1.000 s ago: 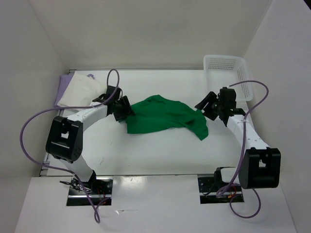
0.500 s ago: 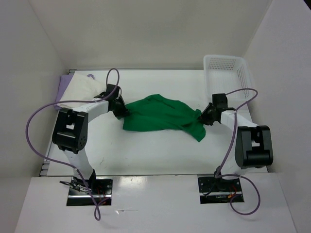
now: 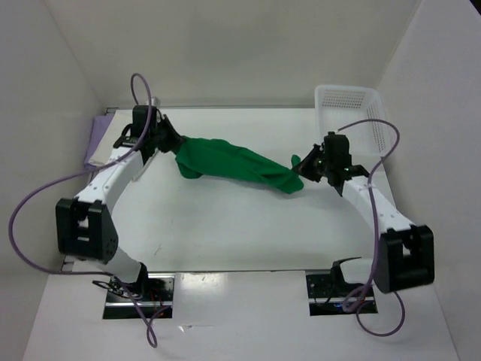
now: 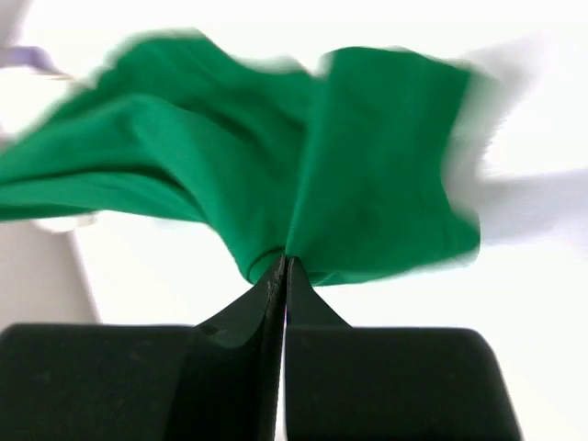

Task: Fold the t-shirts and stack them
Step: Flatten out the tshirt

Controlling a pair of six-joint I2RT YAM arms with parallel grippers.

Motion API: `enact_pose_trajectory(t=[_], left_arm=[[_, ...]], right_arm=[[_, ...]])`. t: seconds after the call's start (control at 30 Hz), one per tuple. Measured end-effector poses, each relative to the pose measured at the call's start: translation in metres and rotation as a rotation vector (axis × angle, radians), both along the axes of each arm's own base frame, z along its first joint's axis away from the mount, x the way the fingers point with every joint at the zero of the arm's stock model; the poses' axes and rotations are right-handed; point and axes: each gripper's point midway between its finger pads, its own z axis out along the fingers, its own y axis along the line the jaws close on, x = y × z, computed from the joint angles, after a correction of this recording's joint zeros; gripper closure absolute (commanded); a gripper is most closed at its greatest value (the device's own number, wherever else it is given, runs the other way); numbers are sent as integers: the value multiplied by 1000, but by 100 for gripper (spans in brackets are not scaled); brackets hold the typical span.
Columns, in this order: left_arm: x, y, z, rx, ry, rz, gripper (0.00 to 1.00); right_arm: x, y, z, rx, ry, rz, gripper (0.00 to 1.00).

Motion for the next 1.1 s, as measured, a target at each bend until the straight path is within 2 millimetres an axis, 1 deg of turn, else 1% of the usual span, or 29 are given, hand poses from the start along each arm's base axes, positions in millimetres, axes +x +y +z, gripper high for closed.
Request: enact_pose_trajectory(t=[0.03, 0.1, 0.13, 0.17, 0.2, 0.23, 0.3, 0.33, 0.4, 0.43, 0.47, 0.5, 0.57, 0.63, 0.77, 0.83, 0.87, 0.97, 1.0, 1.07, 1.1], left_arm=[[-12, 3, 4, -3, -10, 1, 89], [-39, 10, 9, -4, -32, 6, 83], [-52, 16, 6, 0, -37, 14, 82], [-63, 23, 1, 5, -28, 26, 79], [-71, 30, -8, 9, -13, 39, 70], [-76, 37, -18, 10, 6, 53, 66], [-80, 48, -41, 10, 62, 81, 60], [-80, 53, -53, 9, 93, 92, 60], [-78, 54, -72, -5, 146, 89, 52], [-78, 53, -81, -12, 171, 81, 49], [-78, 50, -88, -19, 191, 70, 49], [-79, 48, -96, -28, 215, 62, 43], [-81, 44, -107, -39, 250, 45, 36], [-83, 41, -117, -53, 280, 30, 33], [-88, 36, -136, -74, 345, 11, 33], [-92, 34, -148, -84, 391, 3, 39], [-93, 33, -155, -88, 416, 0, 53], [-95, 30, -173, -104, 476, -10, 81], [-93, 28, -175, -112, 489, -16, 94], [-80, 27, -174, -119, 483, -18, 100], [-73, 25, -172, -123, 471, -20, 100]], right_arm=[[-2, 1, 19, 11, -48, 8, 100], [-15, 3, 50, 30, -120, 25, 100], [-24, 3, 61, 40, -149, 31, 100], [-33, 3, 65, 47, -163, 37, 100], [-43, 2, 64, 50, -160, 41, 100], [-51, 2, 57, 56, -151, 43, 100], [-68, 1, 31, 58, -74, 44, 100], [-75, 1, 18, 58, -30, 43, 100], [-82, 1, -8, 51, 70, 40, 100], [-84, 0, -18, 47, 105, 39, 100], [-85, 0, -22, 44, 125, 39, 100], [-85, 0, -25, 43, 134, 38, 99], [-85, 0, -25, 43, 135, 39, 96], [-85, 0, -24, 44, 128, 39, 95], [-87, 0, -24, 46, 122, 40, 95], [-87, 1, -24, 47, 122, 41, 92], [-87, 1, -24, 47, 121, 41, 92], [-85, 1, -23, 49, 114, 42, 92], [-85, 2, -22, 52, 111, 44, 92], [-84, 3, -22, 58, 110, 46, 92], [-84, 3, -22, 60, 111, 47, 92]])
